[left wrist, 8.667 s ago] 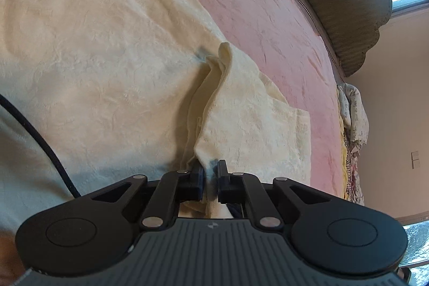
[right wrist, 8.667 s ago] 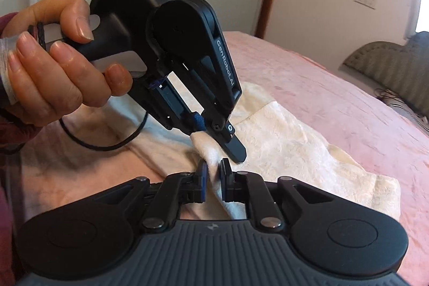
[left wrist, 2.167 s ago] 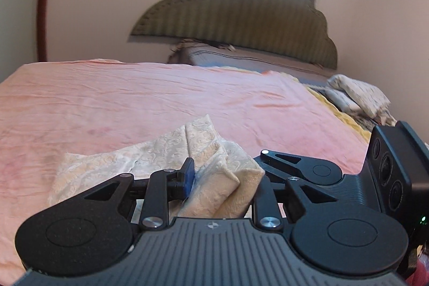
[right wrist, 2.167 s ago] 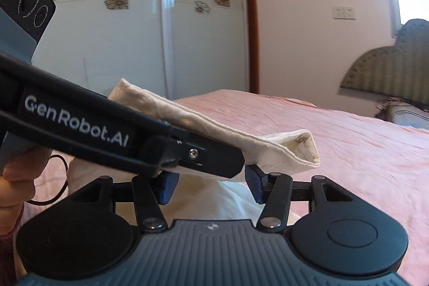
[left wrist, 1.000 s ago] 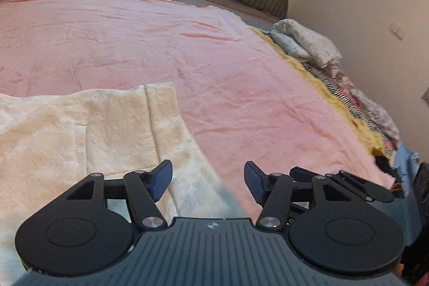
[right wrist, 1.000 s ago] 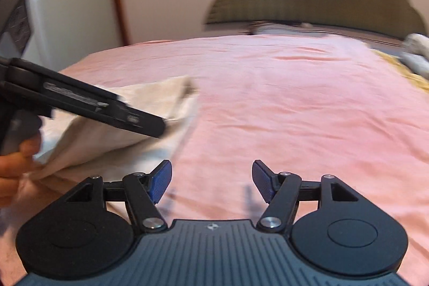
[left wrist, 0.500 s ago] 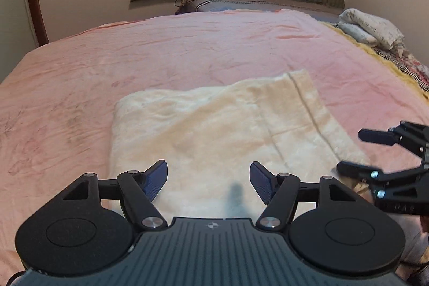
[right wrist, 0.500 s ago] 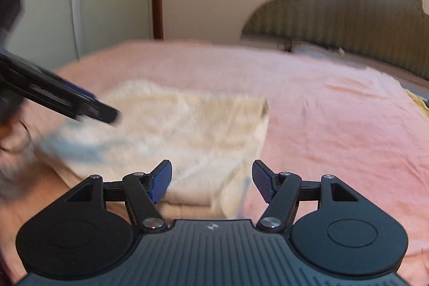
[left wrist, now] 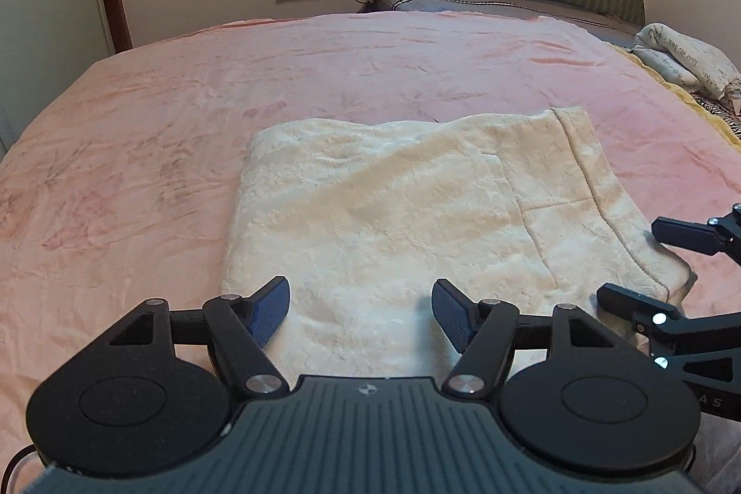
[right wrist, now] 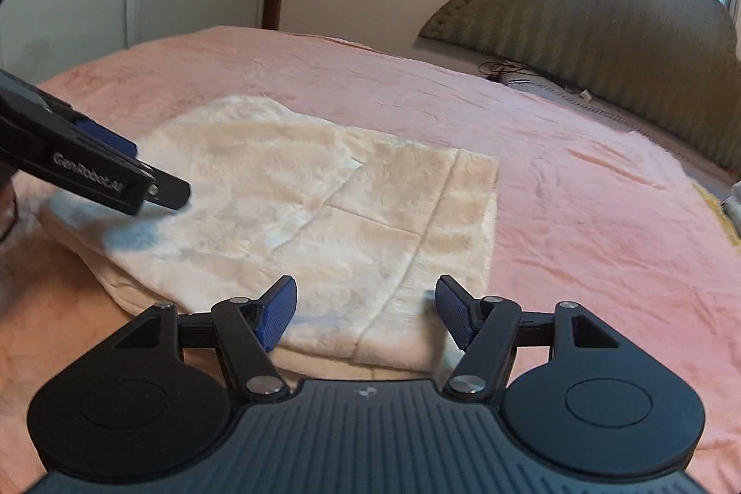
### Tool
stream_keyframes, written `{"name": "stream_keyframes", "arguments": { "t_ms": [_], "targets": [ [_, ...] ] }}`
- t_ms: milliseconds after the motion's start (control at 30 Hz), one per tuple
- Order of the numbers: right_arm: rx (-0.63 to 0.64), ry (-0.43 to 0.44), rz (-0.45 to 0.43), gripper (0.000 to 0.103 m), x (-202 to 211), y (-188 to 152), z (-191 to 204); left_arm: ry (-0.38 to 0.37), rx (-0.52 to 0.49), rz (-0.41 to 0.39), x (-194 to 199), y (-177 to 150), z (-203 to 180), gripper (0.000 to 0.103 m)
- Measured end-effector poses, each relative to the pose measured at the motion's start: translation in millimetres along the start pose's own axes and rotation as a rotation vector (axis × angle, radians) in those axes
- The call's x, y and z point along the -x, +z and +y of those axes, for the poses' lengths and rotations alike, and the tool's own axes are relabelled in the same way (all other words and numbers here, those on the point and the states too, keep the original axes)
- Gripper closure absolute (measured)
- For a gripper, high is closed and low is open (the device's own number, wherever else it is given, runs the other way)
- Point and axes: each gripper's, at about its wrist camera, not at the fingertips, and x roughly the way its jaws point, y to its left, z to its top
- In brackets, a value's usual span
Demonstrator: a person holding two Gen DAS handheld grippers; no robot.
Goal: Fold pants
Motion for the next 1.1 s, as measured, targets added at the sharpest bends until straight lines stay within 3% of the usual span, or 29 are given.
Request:
{"name": "stream_keyframes", "arguments": {
  "t_ms": [167,500,633,800,933,1000,1100],
  "targets": [
    [0.027,0.008,-0.048,0.037,12,6,8,-0.002,-0.003,0.011,-1,-1,-3,0.031],
    [0.001,-0.026,0.001,0.037,8,-5,-3,-0.008,-0.027,0.009,5,-5,-4,0.028],
    [-0.146,0.049,-0.028,0.037,18,-11,-30,-0.026,0.006,-0.009,10,-2,8,0.028],
    [-0.277,0.072,-0.076,0.037,32,-20,-55,-0.081,-0.002,-0.012,16,1,12,0.028],
    [-0.370,0.255,-0.137,0.037,52,-23,-62,-0.125,-0.049,-0.023,21,-1,2,0.028],
    [-0.416,0.313,-0.125,0.037,55,-25,-63,-0.154,-0.081,-0.028,22,-2,-6,0.028],
    [-0.458,0.322,-0.083,0.037,52,-33,-63,-0.166,-0.112,-0.034,25,-4,-14,0.028]
  ]
}}
